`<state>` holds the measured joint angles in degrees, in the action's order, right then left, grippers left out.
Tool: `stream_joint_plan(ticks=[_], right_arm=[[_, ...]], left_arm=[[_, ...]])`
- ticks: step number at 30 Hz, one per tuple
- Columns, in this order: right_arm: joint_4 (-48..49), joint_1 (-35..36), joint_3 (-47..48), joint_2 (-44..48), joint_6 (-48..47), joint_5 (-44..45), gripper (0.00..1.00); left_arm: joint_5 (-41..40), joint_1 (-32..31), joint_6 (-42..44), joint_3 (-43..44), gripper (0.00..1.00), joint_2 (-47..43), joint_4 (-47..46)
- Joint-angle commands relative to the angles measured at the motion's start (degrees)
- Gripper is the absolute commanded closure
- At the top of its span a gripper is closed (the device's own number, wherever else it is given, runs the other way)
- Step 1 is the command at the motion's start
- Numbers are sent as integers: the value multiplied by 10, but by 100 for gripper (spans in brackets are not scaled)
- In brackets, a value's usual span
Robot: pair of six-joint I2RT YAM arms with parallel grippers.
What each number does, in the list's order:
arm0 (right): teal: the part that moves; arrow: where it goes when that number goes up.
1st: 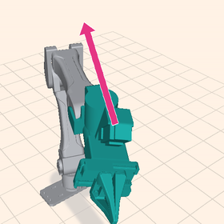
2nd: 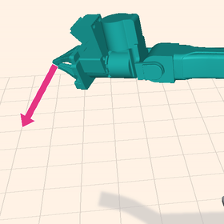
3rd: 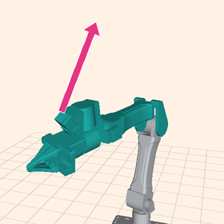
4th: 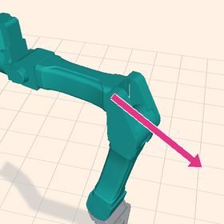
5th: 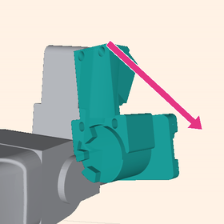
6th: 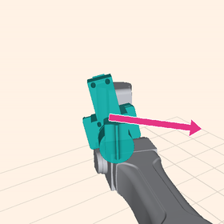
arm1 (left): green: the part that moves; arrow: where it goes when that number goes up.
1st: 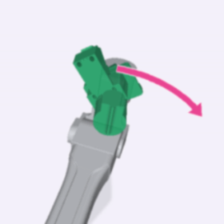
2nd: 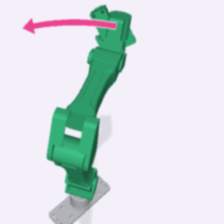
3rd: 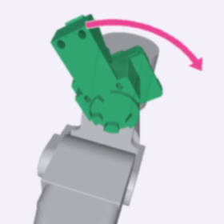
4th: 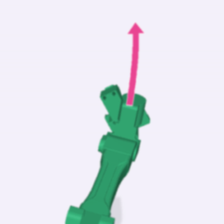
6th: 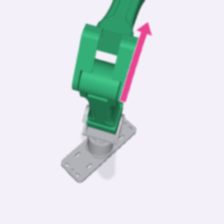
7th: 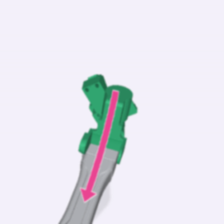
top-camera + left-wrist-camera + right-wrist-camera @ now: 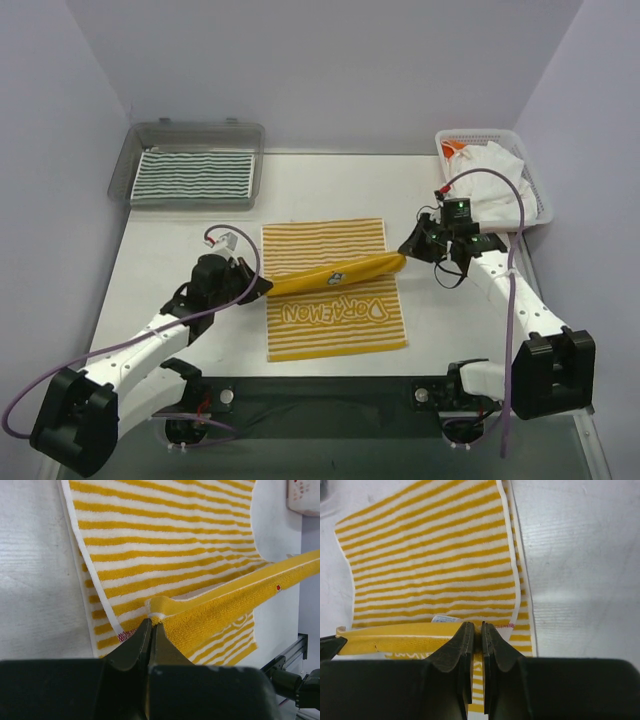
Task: Fold and stack the towels
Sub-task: Fold the towel
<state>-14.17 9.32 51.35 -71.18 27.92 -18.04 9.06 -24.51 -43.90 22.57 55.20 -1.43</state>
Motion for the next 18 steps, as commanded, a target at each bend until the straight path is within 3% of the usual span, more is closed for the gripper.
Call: stream_joint_plan(ticks=[1, 18], right_arm=[[12, -20, -20, 10, -14, 102, 100], [21, -21, -116, -39, 49, 72, 100]], left_arm=[[-55, 2, -2, -23, 100, 16, 2], [-52, -11, -11, -47, 98, 74, -16]])
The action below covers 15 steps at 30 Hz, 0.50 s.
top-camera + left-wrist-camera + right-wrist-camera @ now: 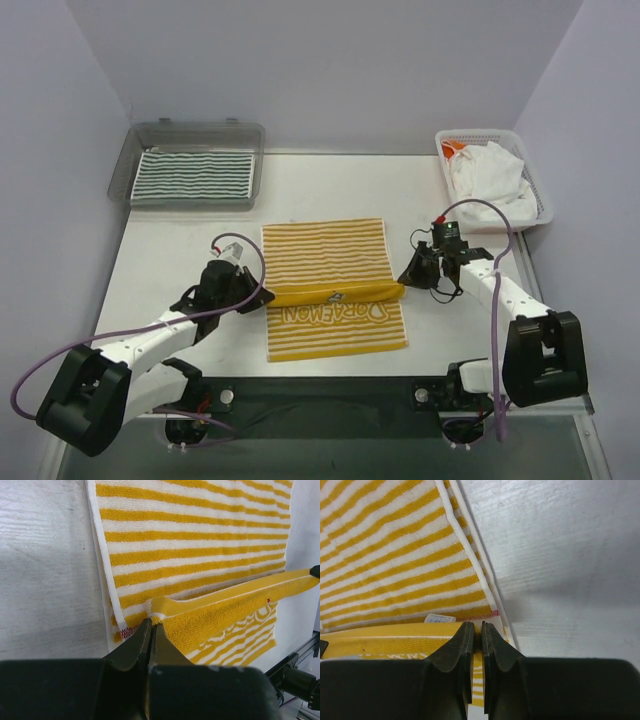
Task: Fold and stack the towels
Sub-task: Fold the towel
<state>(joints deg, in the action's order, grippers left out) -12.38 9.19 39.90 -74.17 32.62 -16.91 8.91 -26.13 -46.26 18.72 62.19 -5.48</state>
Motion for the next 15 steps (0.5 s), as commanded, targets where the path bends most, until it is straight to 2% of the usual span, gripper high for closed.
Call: stream_joint_plan(ticks=[1, 9, 15], right_arm=[[3, -20, -2, -11, 1, 61, 100], [-2, -22, 20, -22, -5, 57, 100], [-56, -29, 95, 32, -25, 74, 100]], left_arm=[[-50, 6, 13, -8, 98, 6, 26], [-50, 6, 25, 26, 98, 40, 54], [-85, 6, 62, 101, 98, -24, 152]])
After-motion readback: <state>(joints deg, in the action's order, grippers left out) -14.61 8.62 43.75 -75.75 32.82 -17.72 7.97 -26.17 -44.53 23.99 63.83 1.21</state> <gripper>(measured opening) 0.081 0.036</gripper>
